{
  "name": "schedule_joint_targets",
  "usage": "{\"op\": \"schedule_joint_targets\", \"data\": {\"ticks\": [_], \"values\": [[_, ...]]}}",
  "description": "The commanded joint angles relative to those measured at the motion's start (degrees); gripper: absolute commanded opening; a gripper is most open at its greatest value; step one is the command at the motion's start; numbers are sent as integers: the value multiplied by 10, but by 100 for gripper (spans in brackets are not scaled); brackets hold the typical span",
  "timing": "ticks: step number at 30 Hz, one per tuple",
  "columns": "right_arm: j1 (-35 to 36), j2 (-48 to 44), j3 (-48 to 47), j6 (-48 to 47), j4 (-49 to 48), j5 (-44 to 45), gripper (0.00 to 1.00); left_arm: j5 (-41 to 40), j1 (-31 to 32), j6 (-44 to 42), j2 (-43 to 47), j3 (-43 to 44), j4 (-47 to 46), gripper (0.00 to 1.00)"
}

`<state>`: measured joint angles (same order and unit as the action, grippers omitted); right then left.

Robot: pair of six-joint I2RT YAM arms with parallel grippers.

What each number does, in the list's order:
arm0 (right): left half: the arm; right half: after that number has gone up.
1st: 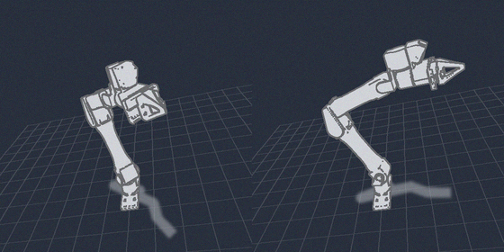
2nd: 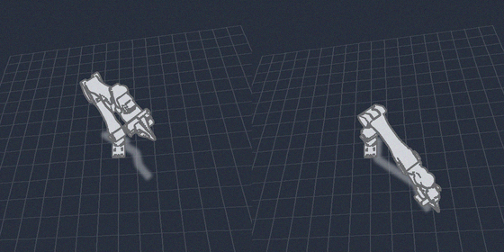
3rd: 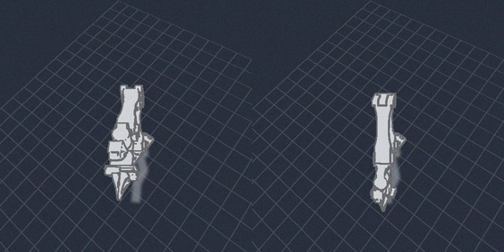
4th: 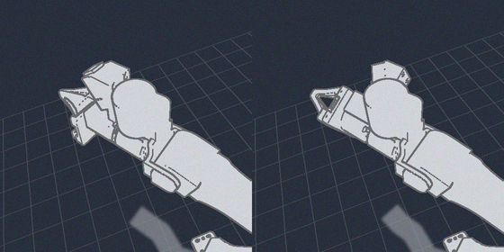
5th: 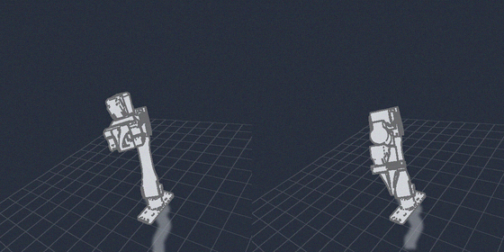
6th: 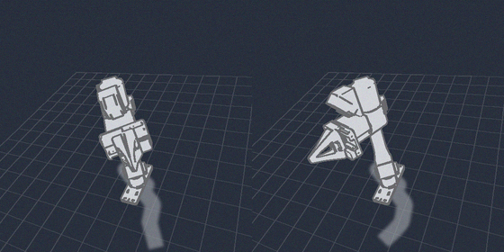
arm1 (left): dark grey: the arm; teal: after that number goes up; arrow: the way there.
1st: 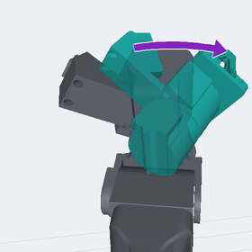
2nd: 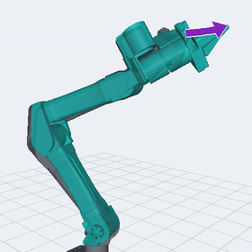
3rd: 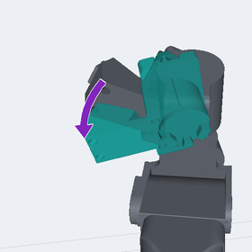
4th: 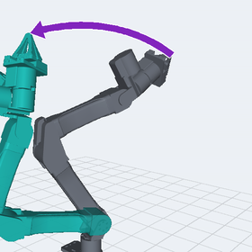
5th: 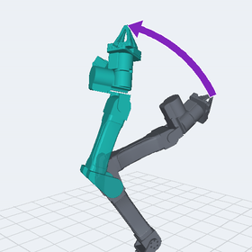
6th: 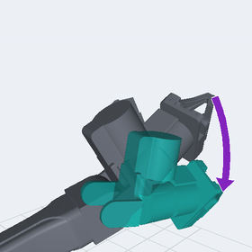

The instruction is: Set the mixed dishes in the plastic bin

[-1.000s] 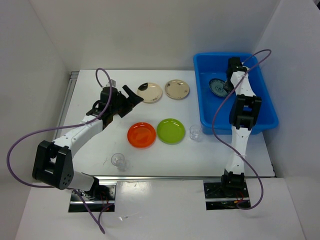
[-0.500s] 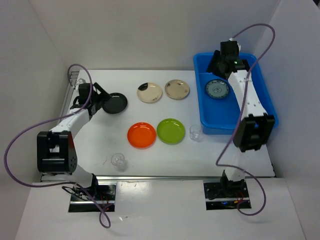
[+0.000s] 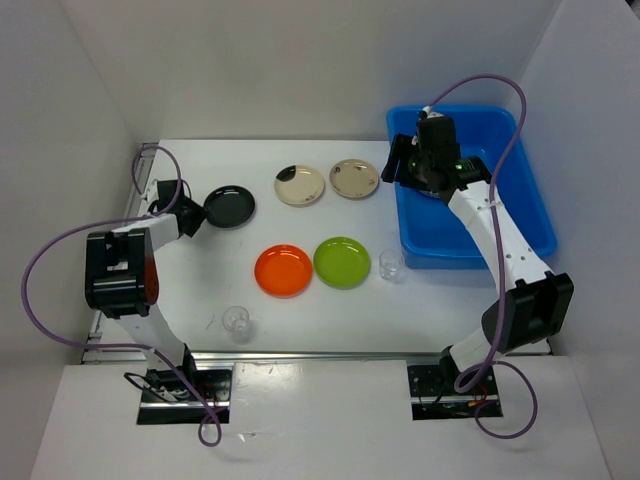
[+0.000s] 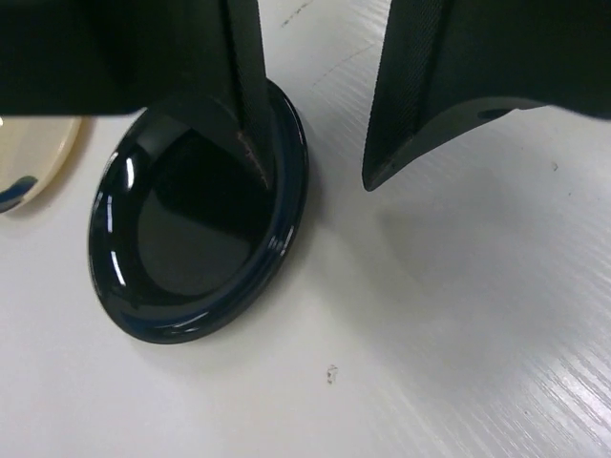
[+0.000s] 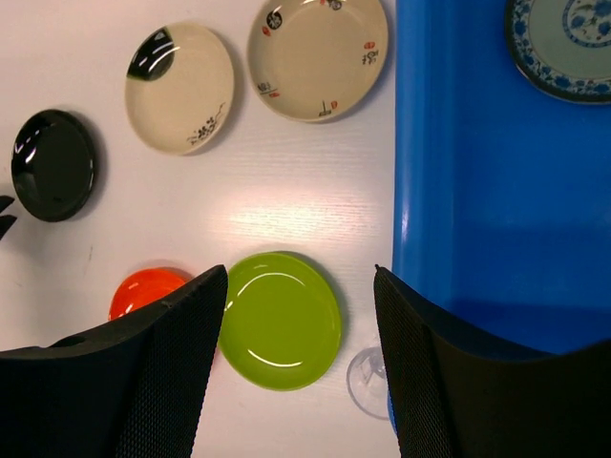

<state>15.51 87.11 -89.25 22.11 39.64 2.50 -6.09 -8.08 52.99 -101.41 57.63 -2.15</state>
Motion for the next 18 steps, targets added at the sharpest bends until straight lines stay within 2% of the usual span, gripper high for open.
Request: {"op": "schedule_joint_targets", "data": {"ticks": [1,2,6,9,14,16,17,18], "values": [[0,-32,9,-7,-15,-19,69,-8,0,26,-27,-3,-36,49],[0,-32,16,-7,-15,-25,69,-8,0,39,-36,-3,-43,41],[0,-13,16,-12,-20,-31,69,12,0,51,-59,5,-60,41],[0,-8,16,-12,-25,-37,69,23,0,70,-64,5,-73,36],[5,4,16,-12,-31,-43,69,35,0,91,-85,11,-87,35],[5,10,22,-12,-36,-48,69,42,0,107,-91,11,-101,26],[5,17,22,-12,-36,-55,69,47,0,107,-96,11,-102,26],[5,17,22,-12,-41,-63,69,47,0,107,-96,11,-108,18]]}}
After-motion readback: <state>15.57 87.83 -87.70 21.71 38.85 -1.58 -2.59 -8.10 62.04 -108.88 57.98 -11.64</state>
